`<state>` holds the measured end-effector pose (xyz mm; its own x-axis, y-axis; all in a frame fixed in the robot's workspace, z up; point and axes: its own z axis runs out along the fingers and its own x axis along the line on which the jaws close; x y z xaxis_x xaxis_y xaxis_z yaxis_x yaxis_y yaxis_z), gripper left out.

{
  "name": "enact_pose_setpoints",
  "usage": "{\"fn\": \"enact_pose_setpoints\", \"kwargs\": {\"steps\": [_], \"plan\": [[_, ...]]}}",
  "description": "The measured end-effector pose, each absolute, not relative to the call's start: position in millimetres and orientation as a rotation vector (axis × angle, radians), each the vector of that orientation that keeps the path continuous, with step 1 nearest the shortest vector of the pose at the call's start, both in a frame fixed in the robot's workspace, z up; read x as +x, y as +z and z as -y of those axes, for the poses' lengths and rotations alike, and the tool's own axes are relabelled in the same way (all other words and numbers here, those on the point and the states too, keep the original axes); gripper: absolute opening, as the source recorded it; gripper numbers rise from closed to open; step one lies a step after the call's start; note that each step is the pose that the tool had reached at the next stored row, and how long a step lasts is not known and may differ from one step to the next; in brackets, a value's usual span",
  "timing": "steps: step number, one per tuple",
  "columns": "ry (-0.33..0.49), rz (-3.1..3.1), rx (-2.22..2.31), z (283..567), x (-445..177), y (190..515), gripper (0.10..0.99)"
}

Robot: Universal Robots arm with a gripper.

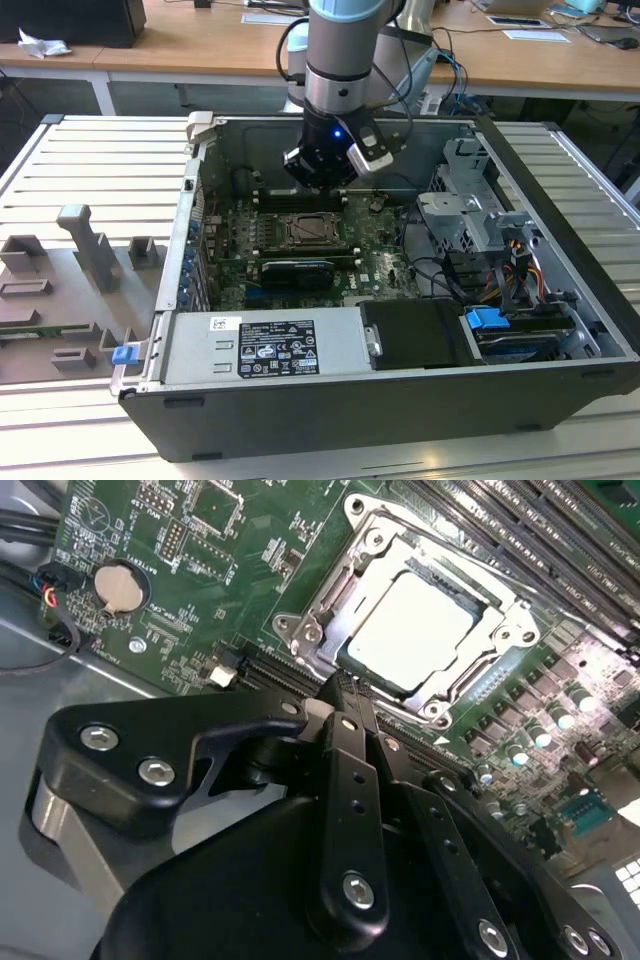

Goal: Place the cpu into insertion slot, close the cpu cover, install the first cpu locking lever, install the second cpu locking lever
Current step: 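Install the second cpu locking lever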

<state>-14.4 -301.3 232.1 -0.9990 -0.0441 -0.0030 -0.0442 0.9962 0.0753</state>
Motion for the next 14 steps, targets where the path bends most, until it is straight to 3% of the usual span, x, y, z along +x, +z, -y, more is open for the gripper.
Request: {"fn": "enact_pose_setpoints", "kwargs": {"steps": [14], "plan": [[0.118, -3.137, -0.069, 309, -14, 244, 0.106]]}}
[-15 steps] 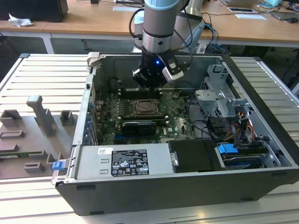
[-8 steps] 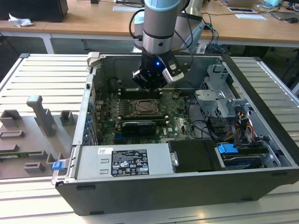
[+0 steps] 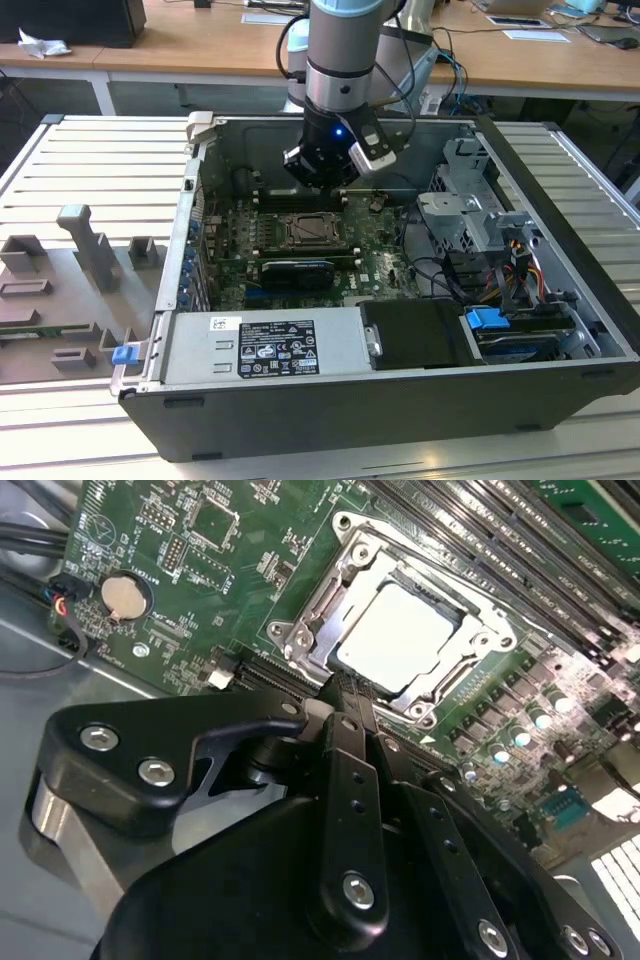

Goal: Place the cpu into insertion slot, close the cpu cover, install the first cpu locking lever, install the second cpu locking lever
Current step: 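Install the second cpu locking lever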

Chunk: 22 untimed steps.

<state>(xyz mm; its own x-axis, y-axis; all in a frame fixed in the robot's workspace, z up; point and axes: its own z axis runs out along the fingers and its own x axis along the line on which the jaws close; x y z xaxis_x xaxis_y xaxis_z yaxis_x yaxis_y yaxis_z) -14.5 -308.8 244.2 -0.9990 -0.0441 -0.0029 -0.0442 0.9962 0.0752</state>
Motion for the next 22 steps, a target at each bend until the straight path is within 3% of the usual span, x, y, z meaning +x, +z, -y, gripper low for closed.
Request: {"fn": "enact_pose_setpoints", "kwargs": {"steps": [22], "plan": [[0.122, -3.137, -0.069, 339, -14, 254, 0.106]]}}
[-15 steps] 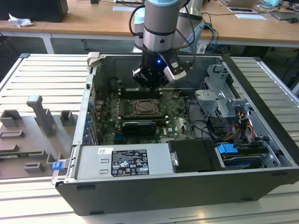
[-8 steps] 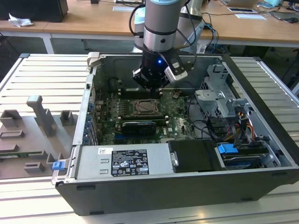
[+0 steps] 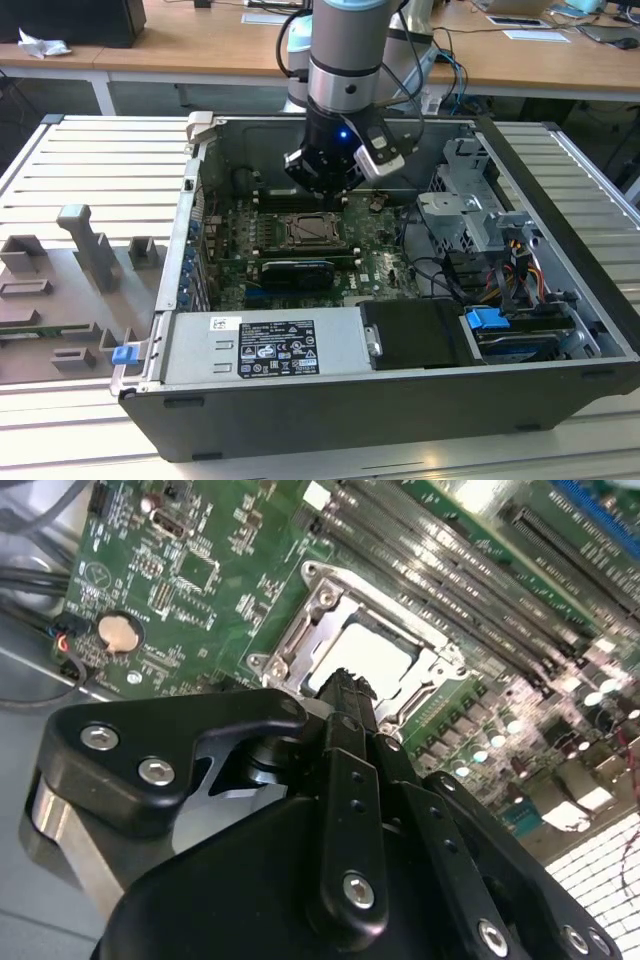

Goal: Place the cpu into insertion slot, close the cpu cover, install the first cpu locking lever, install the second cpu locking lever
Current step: 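Install the second cpu locking lever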

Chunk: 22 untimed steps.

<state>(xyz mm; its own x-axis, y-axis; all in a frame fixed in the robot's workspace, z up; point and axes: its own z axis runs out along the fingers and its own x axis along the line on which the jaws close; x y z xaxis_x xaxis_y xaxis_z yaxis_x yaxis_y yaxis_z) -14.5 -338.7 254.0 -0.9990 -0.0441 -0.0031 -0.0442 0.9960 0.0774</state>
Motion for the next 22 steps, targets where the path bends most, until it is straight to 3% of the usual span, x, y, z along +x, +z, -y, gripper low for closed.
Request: {"fn": "enact_pose_setpoints", "kwargs": {"steps": [7, 14, 22], "plan": [[0.139, -3.138, -0.069, 354, -14, 254, 0.106], [0.267, -3.132, -0.069, 367, -14, 253, 0.106], [0.271, -3.132, -0.069, 381, -14, 252, 0.106]]}}
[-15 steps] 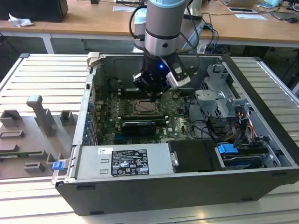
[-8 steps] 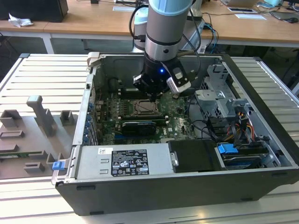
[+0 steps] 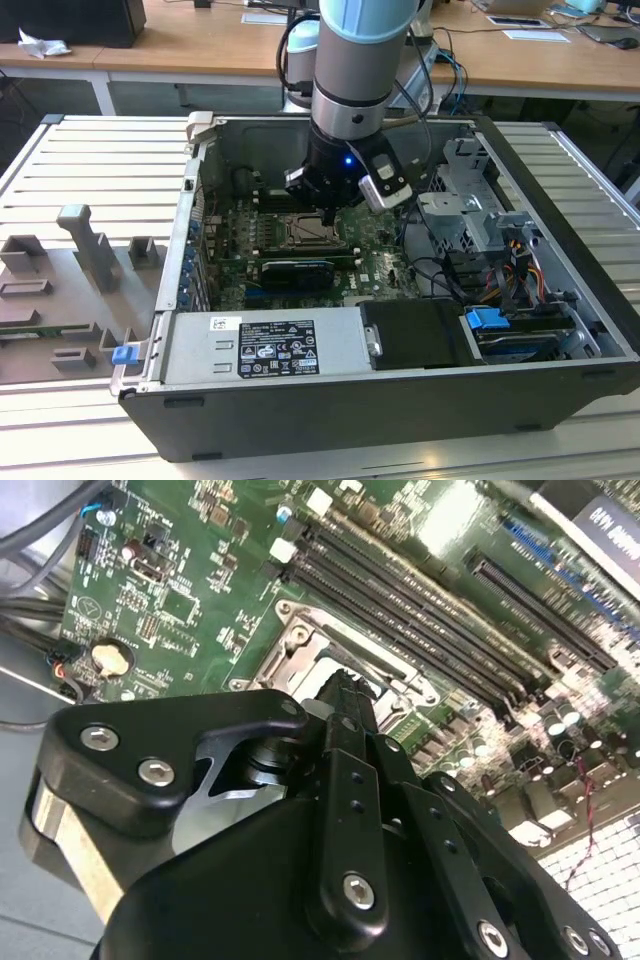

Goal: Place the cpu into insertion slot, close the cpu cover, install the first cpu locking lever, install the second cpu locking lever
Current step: 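Install the second cpu locking lever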

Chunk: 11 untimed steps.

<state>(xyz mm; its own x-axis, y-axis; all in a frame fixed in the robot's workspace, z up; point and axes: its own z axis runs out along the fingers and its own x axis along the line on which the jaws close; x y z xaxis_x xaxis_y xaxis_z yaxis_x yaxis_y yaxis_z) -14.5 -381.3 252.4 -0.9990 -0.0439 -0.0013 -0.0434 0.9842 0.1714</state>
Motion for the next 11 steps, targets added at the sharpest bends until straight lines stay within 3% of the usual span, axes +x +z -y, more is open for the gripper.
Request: {"fn": "enact_pose_setpoints", "kwargs": {"steps": [11], "plan": [[-0.282, 3.121, 0.089, 394, -27, 249, 0.106]]}}
